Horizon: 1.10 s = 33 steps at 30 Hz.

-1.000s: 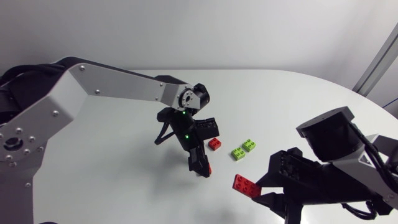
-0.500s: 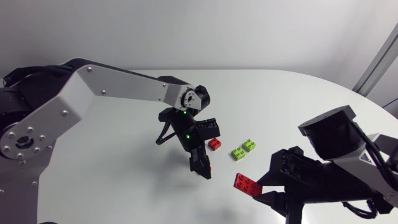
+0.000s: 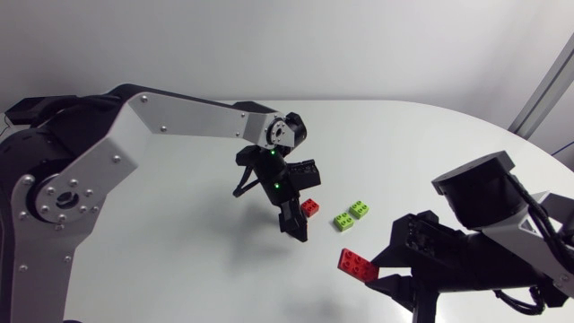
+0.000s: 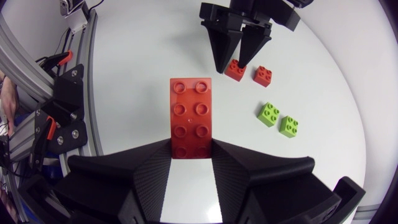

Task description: Separate the duplo bricks

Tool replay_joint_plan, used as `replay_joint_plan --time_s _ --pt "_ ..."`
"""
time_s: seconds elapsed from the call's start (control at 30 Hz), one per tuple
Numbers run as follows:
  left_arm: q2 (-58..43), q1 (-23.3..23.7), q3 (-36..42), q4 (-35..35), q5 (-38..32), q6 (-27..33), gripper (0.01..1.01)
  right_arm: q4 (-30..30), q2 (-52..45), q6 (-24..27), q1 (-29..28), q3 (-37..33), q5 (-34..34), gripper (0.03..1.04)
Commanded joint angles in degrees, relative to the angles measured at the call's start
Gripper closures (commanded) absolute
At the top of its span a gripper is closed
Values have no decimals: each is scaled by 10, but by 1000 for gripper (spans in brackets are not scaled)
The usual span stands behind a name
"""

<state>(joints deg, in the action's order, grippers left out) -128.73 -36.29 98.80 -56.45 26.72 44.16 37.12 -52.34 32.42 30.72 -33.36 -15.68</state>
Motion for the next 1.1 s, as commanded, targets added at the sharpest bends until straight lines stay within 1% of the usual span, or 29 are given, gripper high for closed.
replay_joint_plan --time_s 0.0,0.27,0.37,0.47,0.53,0.63,0.8,0.9,0.93,1.07 --pt "-28 9 26 -9 -5 13 254 1 -1 11 -5 15 -7 677" --pt "-48 10 63 -9 -16 6 254 1 2 10 -5 21 -8 677" --pt "-43 8 58 -16 -16 7 254 1 7 9 -5 23 -8 677" --pt "-6 7 30 -11 -13 8 231 3 11 7 -5 21 -8 677" --pt "33 6 -2 10 -13 6 151 3 11 4 -2 18 -8 677" --pt "102 7 -70 74 -25 -8 85 1 8 1 2 14 -8 677" --pt "220 8 -207 218 -85 -51 57 -19 -20 -4 11 9 -6 677" --pt "268 7 -275 284 -131 -70 57 -37 -54 -10 21 1 -4 677" --pt "279 7 -295 303 -145 -78 57 -47 -67 -13 25 -5 -4 677" --pt "318 15 -357 334 -162 -80 57 -76 -134 -29 45 -36 -1 675"
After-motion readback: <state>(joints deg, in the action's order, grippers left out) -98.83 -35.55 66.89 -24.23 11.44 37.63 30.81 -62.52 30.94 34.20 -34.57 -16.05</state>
